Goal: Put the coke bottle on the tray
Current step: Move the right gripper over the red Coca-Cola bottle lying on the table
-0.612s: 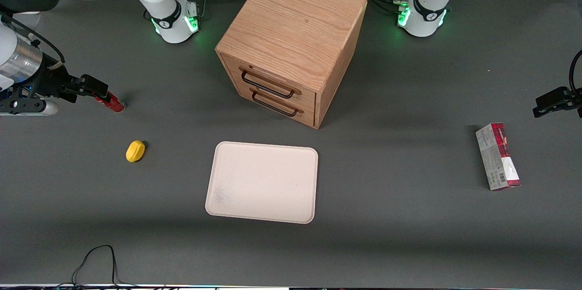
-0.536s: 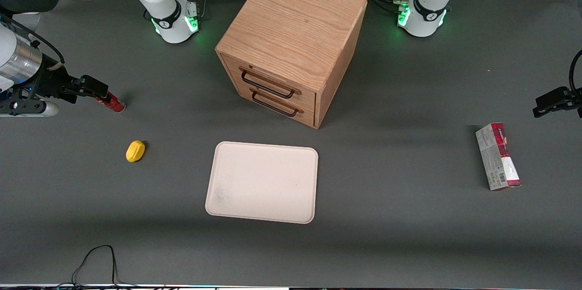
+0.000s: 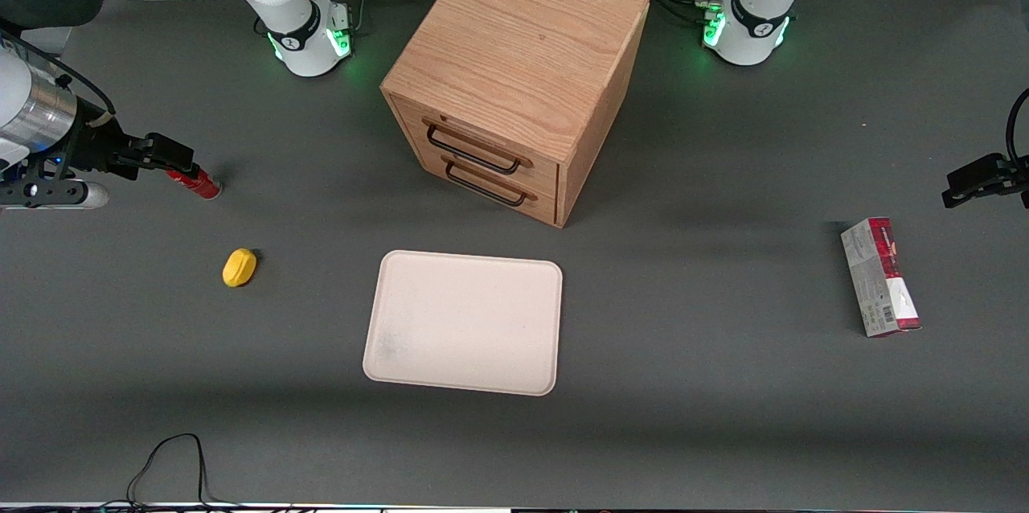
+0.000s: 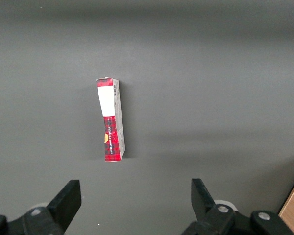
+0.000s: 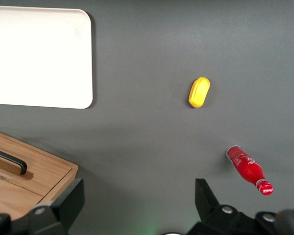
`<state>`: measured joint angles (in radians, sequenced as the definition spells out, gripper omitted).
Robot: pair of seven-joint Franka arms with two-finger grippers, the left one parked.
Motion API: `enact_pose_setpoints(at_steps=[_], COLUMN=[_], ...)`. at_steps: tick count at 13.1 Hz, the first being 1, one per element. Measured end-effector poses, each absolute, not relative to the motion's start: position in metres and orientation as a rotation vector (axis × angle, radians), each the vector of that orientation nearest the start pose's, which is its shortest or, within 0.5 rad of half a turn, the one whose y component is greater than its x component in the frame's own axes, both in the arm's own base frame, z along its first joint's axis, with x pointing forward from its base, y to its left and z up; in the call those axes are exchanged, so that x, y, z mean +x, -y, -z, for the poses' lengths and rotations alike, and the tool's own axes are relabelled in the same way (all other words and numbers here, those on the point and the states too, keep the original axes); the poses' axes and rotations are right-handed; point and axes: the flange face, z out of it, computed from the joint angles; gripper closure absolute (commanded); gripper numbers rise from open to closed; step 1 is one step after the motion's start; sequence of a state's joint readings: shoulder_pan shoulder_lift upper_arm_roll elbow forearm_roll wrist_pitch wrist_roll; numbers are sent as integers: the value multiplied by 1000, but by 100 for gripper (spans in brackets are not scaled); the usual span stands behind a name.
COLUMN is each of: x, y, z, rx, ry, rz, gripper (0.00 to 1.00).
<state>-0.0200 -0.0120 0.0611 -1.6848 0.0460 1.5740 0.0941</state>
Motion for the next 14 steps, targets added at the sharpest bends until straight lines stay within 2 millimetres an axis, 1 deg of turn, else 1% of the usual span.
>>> enact_pose_setpoints(at_steps=[9, 12, 14], x=[547, 548, 550], y=[-26, -15, 6], z=[-574, -571, -567], rx=[-3100, -3118, -3119], ry=[-89, -114, -133], rz=[-174, -182, -193], gripper=[0, 0, 0])
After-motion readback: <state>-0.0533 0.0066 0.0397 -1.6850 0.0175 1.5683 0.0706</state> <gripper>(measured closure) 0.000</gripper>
